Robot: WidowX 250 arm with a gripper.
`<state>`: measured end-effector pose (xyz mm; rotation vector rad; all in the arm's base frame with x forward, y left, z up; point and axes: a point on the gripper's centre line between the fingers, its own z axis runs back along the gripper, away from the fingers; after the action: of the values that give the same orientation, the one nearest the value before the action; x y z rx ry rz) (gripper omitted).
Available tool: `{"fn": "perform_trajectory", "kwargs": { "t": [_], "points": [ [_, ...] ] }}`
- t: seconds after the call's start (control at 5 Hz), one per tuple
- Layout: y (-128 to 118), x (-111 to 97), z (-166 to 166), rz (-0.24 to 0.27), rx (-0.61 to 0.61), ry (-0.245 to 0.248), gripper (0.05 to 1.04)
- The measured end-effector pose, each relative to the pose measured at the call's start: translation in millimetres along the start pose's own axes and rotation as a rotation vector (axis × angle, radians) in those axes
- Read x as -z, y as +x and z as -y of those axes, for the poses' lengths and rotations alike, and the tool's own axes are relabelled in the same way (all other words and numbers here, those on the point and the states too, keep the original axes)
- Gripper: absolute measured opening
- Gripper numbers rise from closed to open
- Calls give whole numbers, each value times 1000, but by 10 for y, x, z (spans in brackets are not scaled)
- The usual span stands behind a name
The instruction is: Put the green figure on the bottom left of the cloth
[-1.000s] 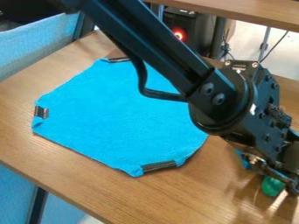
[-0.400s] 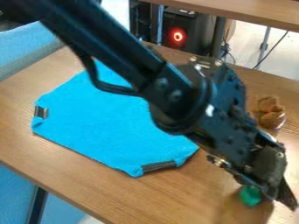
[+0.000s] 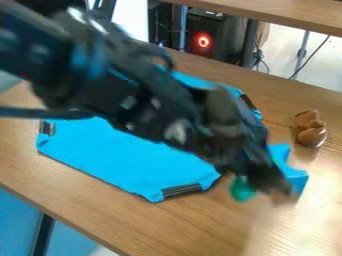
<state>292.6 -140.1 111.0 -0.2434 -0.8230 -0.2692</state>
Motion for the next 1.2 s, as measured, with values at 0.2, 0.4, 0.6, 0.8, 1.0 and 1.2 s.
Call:
{"fn": "perform_trajectory", "kwargs": {
  "t": [0.2,0.4,0.6,0.8,1.0,1.2],
  "points": [
    [-125,-227,-378,2,-79,42,424],
    [-303,-392,-857,7,-194,95,424],
    [-394,-583,-1333,32,-276,146,424],
    [-429,-692,-1639,47,-332,179,424],
    [-407,-730,-1896,63,-382,218,424],
    [-394,-714,-2283,62,-490,291,424]
  ]
}}
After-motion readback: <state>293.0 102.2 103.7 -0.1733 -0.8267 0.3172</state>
